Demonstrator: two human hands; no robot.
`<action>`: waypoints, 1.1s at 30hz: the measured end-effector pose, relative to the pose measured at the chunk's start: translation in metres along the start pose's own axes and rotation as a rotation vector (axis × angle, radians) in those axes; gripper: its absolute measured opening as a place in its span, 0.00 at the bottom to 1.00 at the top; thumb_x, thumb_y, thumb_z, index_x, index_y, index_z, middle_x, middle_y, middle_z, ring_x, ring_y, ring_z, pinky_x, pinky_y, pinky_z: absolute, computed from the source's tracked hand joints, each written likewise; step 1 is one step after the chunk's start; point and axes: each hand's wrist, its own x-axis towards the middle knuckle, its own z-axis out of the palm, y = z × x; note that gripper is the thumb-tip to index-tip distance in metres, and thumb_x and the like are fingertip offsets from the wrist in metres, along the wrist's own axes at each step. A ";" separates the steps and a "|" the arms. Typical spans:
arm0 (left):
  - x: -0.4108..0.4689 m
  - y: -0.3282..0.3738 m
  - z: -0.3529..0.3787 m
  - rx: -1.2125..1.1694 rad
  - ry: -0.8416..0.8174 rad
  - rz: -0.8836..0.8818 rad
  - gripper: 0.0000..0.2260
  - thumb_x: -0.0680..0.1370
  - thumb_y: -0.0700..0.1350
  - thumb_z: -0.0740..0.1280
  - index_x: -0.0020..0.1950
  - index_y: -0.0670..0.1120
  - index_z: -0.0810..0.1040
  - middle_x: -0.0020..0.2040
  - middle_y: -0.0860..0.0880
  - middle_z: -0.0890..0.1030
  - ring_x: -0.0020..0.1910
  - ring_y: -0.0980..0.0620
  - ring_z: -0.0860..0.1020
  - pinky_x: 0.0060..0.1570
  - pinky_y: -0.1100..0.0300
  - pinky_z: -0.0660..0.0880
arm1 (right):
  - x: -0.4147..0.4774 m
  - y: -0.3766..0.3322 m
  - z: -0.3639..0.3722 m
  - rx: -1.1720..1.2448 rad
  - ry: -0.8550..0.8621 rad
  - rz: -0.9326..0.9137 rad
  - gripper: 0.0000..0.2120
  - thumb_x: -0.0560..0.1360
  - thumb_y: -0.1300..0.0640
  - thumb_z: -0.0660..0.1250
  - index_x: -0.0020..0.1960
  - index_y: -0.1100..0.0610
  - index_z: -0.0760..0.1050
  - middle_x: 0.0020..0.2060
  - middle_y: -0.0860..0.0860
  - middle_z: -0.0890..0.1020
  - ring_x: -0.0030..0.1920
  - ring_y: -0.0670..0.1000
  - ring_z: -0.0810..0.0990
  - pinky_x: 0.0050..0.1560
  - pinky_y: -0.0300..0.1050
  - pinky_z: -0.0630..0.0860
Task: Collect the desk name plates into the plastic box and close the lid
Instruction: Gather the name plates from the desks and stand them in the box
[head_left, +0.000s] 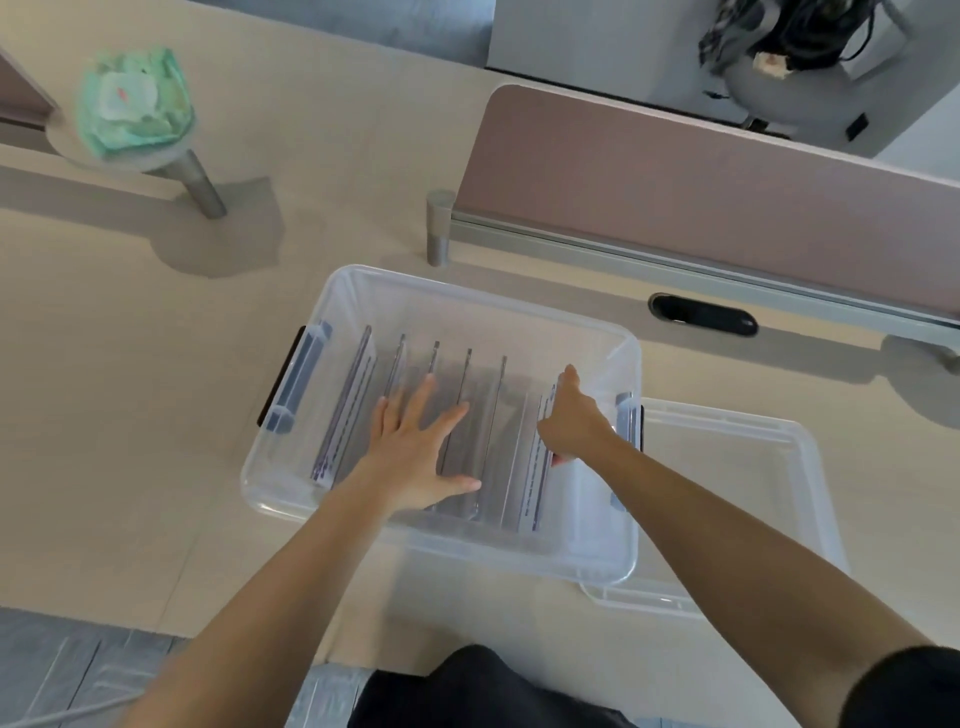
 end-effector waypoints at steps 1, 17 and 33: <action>0.001 0.000 0.000 0.003 -0.005 -0.002 0.45 0.69 0.74 0.61 0.77 0.64 0.39 0.75 0.49 0.25 0.75 0.38 0.29 0.73 0.40 0.33 | 0.001 0.001 0.000 0.028 -0.016 0.007 0.43 0.77 0.67 0.61 0.79 0.47 0.37 0.46 0.55 0.73 0.32 0.53 0.80 0.29 0.46 0.82; 0.009 -0.004 0.005 -0.025 -0.046 0.013 0.46 0.70 0.74 0.61 0.76 0.64 0.34 0.74 0.48 0.23 0.76 0.38 0.32 0.72 0.39 0.31 | -0.006 0.032 0.010 0.288 -0.191 -0.139 0.54 0.74 0.72 0.66 0.76 0.31 0.36 0.34 0.55 0.67 0.33 0.51 0.70 0.43 0.50 0.84; 0.008 -0.003 0.008 -0.026 0.014 0.015 0.43 0.74 0.65 0.65 0.77 0.64 0.37 0.76 0.49 0.26 0.79 0.42 0.40 0.72 0.41 0.30 | -0.009 0.012 0.018 0.174 -0.201 -0.174 0.52 0.76 0.69 0.66 0.76 0.33 0.34 0.61 0.66 0.76 0.56 0.66 0.80 0.52 0.61 0.82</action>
